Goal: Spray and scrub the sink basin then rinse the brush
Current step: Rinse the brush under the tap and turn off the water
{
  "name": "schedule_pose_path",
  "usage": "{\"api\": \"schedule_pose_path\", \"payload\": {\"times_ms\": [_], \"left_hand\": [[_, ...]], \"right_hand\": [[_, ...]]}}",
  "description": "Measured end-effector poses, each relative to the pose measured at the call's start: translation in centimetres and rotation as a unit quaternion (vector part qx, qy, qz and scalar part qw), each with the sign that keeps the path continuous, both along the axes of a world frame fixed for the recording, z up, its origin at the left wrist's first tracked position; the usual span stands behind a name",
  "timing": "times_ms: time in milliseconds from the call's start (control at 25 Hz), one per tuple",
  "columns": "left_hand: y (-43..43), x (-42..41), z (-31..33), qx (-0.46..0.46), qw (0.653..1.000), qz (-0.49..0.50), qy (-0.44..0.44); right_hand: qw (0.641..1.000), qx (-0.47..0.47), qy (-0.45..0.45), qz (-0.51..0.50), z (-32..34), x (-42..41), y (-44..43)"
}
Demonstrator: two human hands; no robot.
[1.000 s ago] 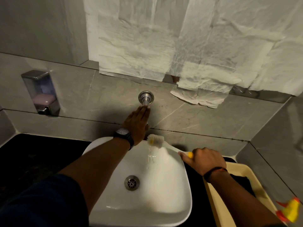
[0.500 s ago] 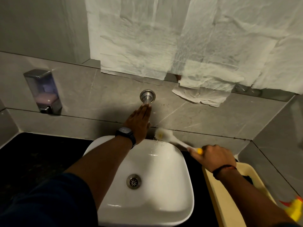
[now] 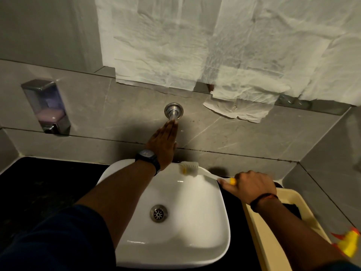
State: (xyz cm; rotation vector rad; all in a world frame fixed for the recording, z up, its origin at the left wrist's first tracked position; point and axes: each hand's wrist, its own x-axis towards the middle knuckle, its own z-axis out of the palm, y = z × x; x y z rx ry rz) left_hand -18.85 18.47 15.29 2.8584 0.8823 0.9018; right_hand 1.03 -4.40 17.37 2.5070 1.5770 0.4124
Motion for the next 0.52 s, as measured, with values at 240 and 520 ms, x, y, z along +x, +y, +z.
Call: {"api": "schedule_pose_path", "payload": {"times_ms": [240,520], "left_hand": [[-1.1,0.6,0.1,-0.002,0.998,0.052,-0.021],[-10.4,7.4,-5.0,-0.078,0.994,-0.072,0.032]], "right_hand": [[0.980,0.115,0.115,-0.112,-1.3,1.7,-1.5],[0.924,0.114,0.269,-0.247,-10.0,8.3,-10.5]]}}
